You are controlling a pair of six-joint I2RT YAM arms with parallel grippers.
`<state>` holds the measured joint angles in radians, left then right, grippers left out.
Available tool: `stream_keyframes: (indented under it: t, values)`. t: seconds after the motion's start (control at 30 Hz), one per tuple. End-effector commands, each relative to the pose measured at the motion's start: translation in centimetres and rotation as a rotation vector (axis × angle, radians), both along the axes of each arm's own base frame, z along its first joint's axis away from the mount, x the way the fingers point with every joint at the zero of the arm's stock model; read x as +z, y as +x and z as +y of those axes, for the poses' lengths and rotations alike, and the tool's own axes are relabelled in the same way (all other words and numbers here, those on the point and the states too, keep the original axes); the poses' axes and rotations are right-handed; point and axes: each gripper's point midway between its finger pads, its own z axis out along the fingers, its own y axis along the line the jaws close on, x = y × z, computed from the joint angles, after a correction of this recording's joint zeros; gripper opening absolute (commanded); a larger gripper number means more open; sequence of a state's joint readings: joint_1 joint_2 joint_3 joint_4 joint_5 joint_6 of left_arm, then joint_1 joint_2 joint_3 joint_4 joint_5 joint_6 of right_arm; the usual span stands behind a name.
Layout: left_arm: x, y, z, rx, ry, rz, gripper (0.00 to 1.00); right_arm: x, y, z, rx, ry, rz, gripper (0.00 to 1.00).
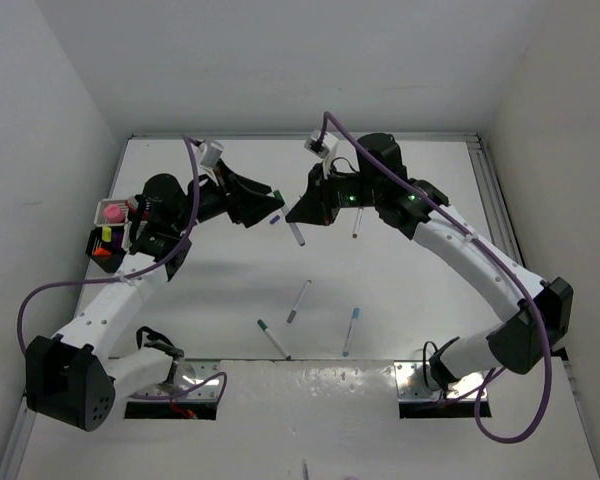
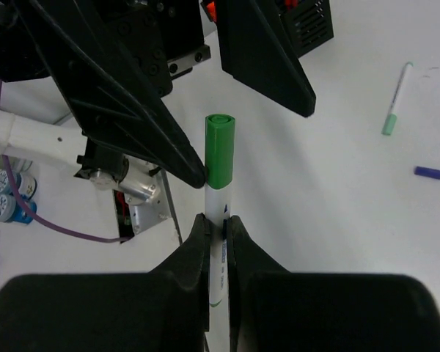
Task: Sort the stationery into containers
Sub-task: Pick up the pen from the center of the board, then place the pen in the storage box.
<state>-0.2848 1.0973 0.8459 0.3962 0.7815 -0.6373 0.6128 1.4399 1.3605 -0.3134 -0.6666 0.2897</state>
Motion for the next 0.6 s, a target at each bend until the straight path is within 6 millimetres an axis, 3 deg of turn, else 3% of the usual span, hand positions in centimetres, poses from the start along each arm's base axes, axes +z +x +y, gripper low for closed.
stream_keyframes:
  t: [0.0, 0.1, 0.17, 0.2, 0.4, 0.57]
  values:
    - [3.1, -0.6, -0.6, -0.025, -0.036, -0.091, 0.73, 2.9, 0.4, 1.0, 0.023, 0.063, -0.068, 0.0]
    - [3.3, -0.8, -0.6, -0.028, -0.04, -0.097, 0.66, 2.8, 0.3, 1.3, 0.03, 0.063, -0.068, 0.0]
    - [3.3, -0.6, -0.5, -0.019, -0.051, -0.084, 0.5, 2.8, 0.1, 1.6, 0.039, 0.062, -0.072, 0.0]
    - [3.3, -0.6, -0.4, -0.021, -0.07, -0.061, 0.46, 2.7, 0.0, 1.7, 0.044, 0.059, -0.075, 0.0]
    - [4.5, -1.1, -0.7, -0.064, -0.135, -0.05, 0.36, 2.4, 0.3, 2.2, 0.042, 0.048, -0.088, 0.0]
    - [4.2, -0.8, -0.7, -0.057, -0.132, -0.022, 0.0, 2.8, 0.6, 2.2, 0.027, 0.055, -0.093, 0.0]
